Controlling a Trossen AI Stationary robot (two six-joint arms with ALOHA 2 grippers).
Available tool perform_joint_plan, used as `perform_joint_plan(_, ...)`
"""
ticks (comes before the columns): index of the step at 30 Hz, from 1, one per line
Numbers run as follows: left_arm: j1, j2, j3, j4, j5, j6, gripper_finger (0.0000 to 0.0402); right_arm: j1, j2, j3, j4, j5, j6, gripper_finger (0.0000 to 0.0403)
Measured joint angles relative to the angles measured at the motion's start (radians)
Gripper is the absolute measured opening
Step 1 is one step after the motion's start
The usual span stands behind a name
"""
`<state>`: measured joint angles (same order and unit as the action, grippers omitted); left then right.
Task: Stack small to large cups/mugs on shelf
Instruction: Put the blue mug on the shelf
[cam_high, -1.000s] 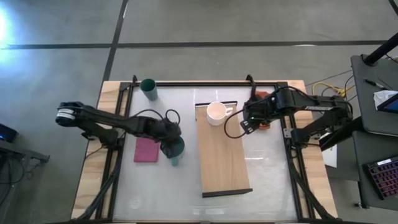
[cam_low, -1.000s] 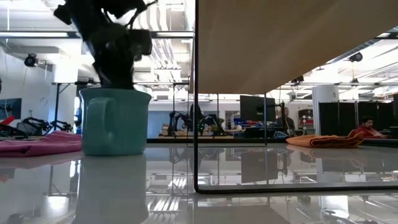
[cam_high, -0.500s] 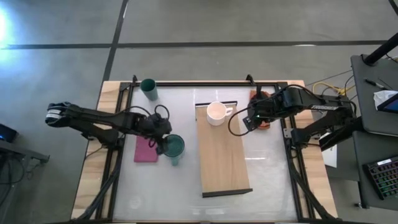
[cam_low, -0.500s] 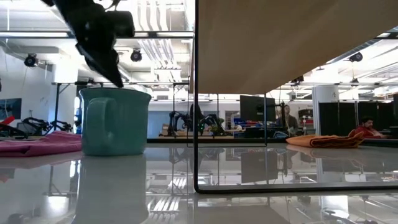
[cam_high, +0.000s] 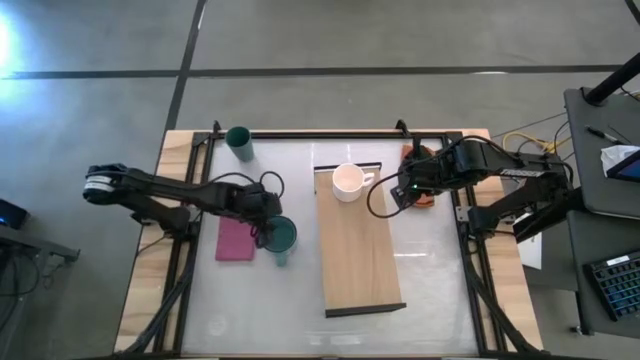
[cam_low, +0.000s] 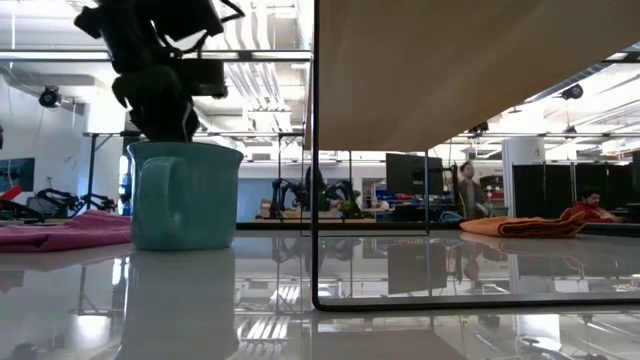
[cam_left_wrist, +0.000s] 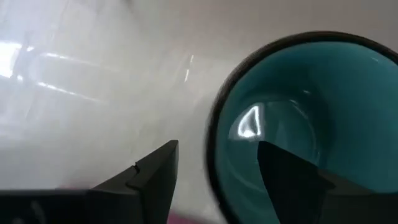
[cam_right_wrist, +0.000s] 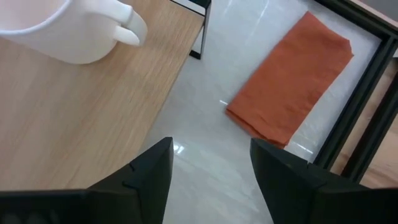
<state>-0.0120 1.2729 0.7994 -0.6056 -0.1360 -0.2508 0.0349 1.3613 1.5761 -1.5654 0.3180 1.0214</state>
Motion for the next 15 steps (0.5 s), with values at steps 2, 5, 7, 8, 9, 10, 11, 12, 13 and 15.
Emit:
perform_joint_plan(2, 0.001, 0.026, 0.002, 0.004, -0.004, 0.007, 0.0194, 0.000, 0.000, 0.000, 0.000, 0.000, 0.000, 0.0208)
perform_joint_plan(5, 0.006, 0.055, 0.008, 0.007, -0.011, 0.024, 0.0152, 0.000, 0.000, 0.000, 0.000, -0.001, 0.000, 0.0208)
perform_joint_plan(7, 0.006, 0.070, 0.011, 0.006, -0.010, 0.027, 0.0110, 0.000, 0.000, 0.000, -0.002, -0.002, 0.000, 0.0208)
perform_joint_plan(8, 0.006, 0.076, 0.012, 0.008, -0.007, 0.029, 0.0087, 0.000, 0.000, 0.000, -0.004, -0.003, 0.000, 0.0208)
perform_joint_plan(9, 0.006, 0.080, 0.015, 0.007, -0.009, 0.029, 0.0062, 0.000, 0.000, 0.000, -0.005, -0.003, 0.000, 0.0208)
perform_joint_plan(10, 0.006, 0.081, 0.019, 0.011, -0.005, 0.027, 0.0037, 0.000, -0.001, 0.000, -0.005, -0.007, 0.000, 0.0208)
perform_joint_plan(11, 0.007, 0.080, 0.025, 0.014, 0.017, 0.023, 0.0022, 0.000, -0.006, 0.000, -0.005, -0.010, -0.001, 0.0208)
perform_joint_plan(12, 0.006, 0.076, 0.027, 0.019, 0.023, 0.021, 0.0016, 0.001, -0.010, 0.000, -0.005, -0.011, -0.001, 0.0208)
perform_joint_plan(13, 0.005, 0.070, 0.029, 0.022, 0.020, 0.022, 0.0014, 0.003, -0.016, 0.000, -0.005, -0.011, 0.000, 0.0208)
perform_joint_plan(15, 0.006, 0.064, 0.039, 0.013, 0.020, 0.018, 0.0011, 0.006, -0.034, 0.000, -0.005, -0.011, 0.010, 0.0208)
